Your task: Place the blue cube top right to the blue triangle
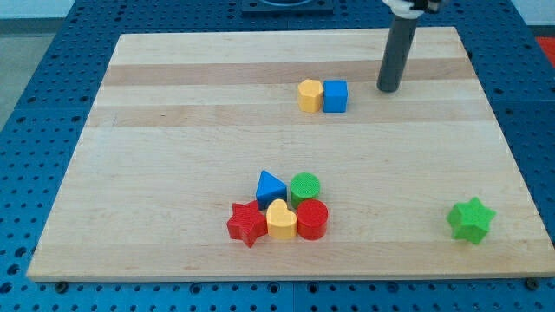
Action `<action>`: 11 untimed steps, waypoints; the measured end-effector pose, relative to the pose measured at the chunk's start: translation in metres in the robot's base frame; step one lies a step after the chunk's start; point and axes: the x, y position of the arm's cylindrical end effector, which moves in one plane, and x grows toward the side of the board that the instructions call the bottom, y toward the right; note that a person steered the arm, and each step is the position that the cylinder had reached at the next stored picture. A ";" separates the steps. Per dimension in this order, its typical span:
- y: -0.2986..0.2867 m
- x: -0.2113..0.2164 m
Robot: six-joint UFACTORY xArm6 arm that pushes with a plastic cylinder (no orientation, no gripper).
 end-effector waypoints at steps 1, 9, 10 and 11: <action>-0.035 -0.013; -0.117 0.064; -0.120 0.078; -0.120 0.096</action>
